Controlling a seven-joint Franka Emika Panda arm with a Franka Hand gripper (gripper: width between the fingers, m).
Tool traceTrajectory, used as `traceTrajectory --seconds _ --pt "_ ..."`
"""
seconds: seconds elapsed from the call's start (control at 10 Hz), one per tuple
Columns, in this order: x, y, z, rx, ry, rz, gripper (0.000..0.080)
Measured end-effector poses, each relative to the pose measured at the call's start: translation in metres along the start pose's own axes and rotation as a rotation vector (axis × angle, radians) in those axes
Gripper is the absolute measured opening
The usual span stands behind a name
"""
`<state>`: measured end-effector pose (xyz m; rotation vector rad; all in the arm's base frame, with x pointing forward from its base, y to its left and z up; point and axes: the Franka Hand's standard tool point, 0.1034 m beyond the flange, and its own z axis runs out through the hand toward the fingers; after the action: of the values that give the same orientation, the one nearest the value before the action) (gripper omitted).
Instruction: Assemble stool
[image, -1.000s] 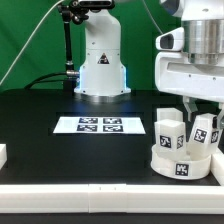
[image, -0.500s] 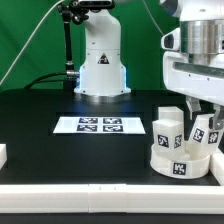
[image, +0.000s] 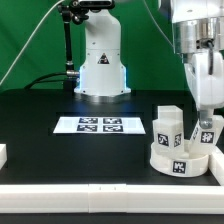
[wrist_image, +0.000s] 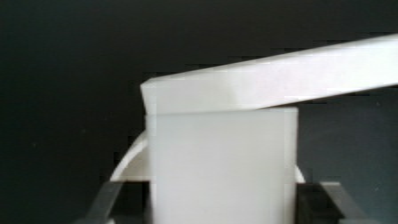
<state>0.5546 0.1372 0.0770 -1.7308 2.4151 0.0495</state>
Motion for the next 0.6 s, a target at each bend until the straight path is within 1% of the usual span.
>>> traceTrajectory --seconds 0.1,0.4,0.6 --pt "-0.0002 -0.0008 0.0 0.007 -0.007 0.068 0.0338" --pt "0.0012 -0.0021 -0.0004 0.006 -0.025 0.177 0.0338" --pt "0.0008 -0.0013 0.0004 0.005 -0.028 0.157 0.0339"
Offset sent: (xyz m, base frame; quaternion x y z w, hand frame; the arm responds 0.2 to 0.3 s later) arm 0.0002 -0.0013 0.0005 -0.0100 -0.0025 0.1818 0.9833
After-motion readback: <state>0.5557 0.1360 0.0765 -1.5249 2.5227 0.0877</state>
